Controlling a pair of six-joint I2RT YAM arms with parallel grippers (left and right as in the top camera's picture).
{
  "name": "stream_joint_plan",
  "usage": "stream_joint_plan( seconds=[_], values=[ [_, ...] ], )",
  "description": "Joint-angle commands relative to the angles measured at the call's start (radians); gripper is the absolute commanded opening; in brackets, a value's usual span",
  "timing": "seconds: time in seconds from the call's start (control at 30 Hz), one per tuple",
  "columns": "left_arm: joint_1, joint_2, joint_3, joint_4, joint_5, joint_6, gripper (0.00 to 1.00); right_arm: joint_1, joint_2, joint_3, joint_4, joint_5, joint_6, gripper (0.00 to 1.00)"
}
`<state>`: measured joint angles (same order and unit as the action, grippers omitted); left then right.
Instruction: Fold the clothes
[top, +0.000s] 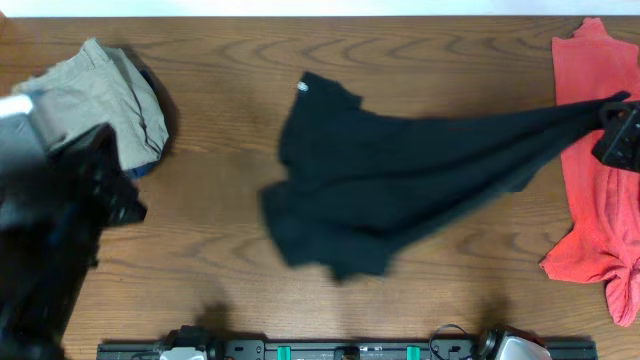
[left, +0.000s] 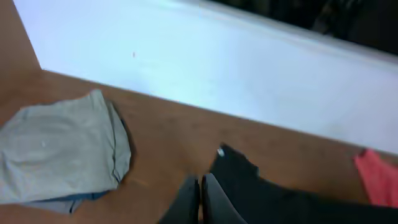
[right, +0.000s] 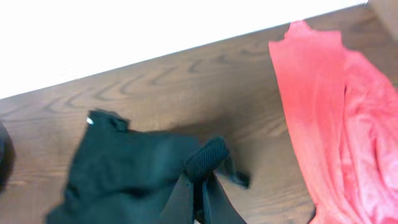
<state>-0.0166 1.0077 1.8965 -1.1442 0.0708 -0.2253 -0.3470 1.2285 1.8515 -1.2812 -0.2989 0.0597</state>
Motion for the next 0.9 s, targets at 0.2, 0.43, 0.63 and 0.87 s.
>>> stream_joint_plan(
  seconds=[0.2, 0.43, 0.63, 0.87],
  values=[
    [0.005, 0.072, -0.009, -0.08, 0.19, -0.035, 0.06, 0.005, 0.001, 0.034, -0.042, 0.035, 0.003, 0.01],
    [0.004, 0.237, -0.037, -0.205, 0.428, -0.034, 0.06, 0.005, 0.061, 0.033, -0.099, 0.079, 0.002, 0.01],
    [-0.009, 0.409, -0.047, -0.319, 0.535, 0.03, 0.06, 0.005, 0.092, 0.033, -0.109, 0.087, 0.002, 0.01],
    [-0.136, 0.582, -0.094, -0.358, 0.55, 0.076, 0.21, 0.005, 0.108, 0.033, -0.126, 0.116, 0.002, 0.06]
  ],
)
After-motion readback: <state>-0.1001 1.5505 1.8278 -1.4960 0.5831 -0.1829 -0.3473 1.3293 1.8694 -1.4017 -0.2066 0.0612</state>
